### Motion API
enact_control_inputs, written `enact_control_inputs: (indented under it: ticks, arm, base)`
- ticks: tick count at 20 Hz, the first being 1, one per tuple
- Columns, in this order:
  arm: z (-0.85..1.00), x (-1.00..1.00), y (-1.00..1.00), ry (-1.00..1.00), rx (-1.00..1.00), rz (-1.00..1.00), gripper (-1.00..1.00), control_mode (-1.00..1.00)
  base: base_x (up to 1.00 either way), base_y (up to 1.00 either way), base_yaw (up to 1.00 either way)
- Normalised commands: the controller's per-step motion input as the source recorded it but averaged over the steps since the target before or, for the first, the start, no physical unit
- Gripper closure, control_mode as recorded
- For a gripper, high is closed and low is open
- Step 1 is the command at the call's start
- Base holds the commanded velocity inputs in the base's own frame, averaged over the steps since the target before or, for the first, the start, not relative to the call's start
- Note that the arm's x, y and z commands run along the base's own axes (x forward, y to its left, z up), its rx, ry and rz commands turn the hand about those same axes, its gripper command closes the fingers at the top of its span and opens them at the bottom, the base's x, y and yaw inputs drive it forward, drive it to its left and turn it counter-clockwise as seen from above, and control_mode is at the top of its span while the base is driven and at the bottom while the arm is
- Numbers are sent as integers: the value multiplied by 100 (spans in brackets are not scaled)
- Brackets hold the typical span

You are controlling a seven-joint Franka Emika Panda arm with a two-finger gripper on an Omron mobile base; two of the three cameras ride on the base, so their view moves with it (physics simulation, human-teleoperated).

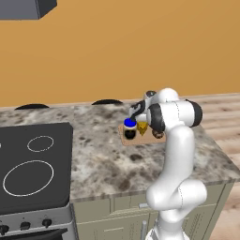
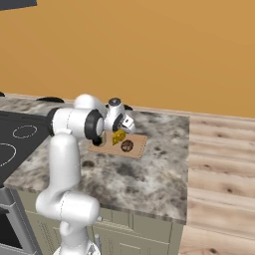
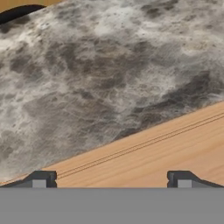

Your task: Retrieve the reheated potato from the microwave, then place the potato, cheese, and condiment on the cutting board.

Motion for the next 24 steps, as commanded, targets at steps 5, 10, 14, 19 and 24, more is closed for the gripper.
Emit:
enact_control_inputs:
  ticks: [5,10,14,19,24]
  arm:
    - [32,0,0,5,0,0,-100,-100]
    - [35,-14,0,14,0,0,-100,-100]
    - [34,-21,0,16,0,0,-100,-100]
    - [32,-30,0,20,0,0,-100,-100]
    - [24,-46,0,19,0,0,-100,-100]
  base:
    - [0,0,0]
    - [0,0,0]
    - [0,0,0]
    - [0,0,0]
    - [0,0,0]
